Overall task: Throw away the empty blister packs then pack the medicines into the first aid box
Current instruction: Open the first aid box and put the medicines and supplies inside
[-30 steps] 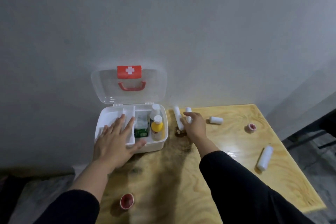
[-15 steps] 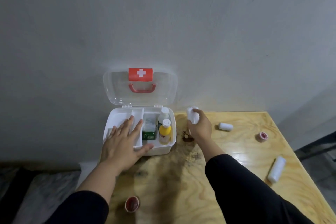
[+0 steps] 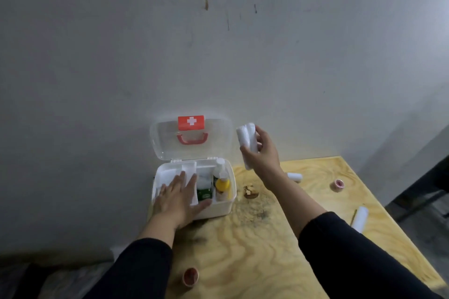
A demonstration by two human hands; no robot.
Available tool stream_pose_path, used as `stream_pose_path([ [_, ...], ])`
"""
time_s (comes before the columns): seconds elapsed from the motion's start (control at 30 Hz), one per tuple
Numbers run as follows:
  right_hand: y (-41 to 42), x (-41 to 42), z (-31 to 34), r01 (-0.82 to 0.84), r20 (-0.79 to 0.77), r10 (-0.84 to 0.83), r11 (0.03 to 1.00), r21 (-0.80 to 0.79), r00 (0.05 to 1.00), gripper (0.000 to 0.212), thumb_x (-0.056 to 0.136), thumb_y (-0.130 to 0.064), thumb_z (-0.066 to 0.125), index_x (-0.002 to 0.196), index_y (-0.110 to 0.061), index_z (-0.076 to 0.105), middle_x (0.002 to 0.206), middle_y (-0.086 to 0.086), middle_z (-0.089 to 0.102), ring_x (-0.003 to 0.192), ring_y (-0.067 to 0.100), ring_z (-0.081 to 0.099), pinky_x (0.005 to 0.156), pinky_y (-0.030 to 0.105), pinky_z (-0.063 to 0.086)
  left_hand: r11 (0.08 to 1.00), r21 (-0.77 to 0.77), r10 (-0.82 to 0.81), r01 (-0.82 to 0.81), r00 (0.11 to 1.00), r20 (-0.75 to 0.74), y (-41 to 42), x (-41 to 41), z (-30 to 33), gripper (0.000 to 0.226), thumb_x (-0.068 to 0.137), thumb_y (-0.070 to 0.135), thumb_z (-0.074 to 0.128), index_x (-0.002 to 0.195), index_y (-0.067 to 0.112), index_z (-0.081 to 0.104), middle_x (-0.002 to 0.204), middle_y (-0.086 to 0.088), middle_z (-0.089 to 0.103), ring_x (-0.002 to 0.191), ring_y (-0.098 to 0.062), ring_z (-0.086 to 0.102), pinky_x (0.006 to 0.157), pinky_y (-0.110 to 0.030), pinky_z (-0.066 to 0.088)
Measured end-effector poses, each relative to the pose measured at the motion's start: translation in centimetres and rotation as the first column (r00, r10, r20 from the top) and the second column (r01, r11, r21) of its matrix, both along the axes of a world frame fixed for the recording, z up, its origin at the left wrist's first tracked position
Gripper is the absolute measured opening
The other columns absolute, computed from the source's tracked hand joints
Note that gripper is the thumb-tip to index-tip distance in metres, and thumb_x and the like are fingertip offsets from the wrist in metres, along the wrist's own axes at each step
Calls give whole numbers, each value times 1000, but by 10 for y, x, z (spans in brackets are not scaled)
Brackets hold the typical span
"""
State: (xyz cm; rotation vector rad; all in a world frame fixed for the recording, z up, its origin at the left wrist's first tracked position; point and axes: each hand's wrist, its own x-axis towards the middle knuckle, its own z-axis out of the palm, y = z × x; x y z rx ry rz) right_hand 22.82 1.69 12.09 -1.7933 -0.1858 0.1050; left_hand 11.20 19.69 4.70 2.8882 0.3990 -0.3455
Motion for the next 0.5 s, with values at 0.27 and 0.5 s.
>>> stream_pose_path([
  [0.27,61,-47,-18,-228,-12,227,972,-53,974,66,87,-24,61,142,-32,26,124,-7,46,107,14,57,90,40,56,994,110,-22,23,1000,-11,20,-8,-6,116,55,87,-10,153,26,-6,163,-5,-9,151,-22,-6,120,-47,-1],
  [0.5,74,-63,-53,-297,-22,298,935,-193,954,73,86,-3,55,146,-21,17,150,0,30,139,15,29,101,18,26,993,116,-3,2,1000,8,19,-13,-11,114,59,84,-11,154,23,-3,163,-5,-5,151,-18,-5,121,-39,-5],
])
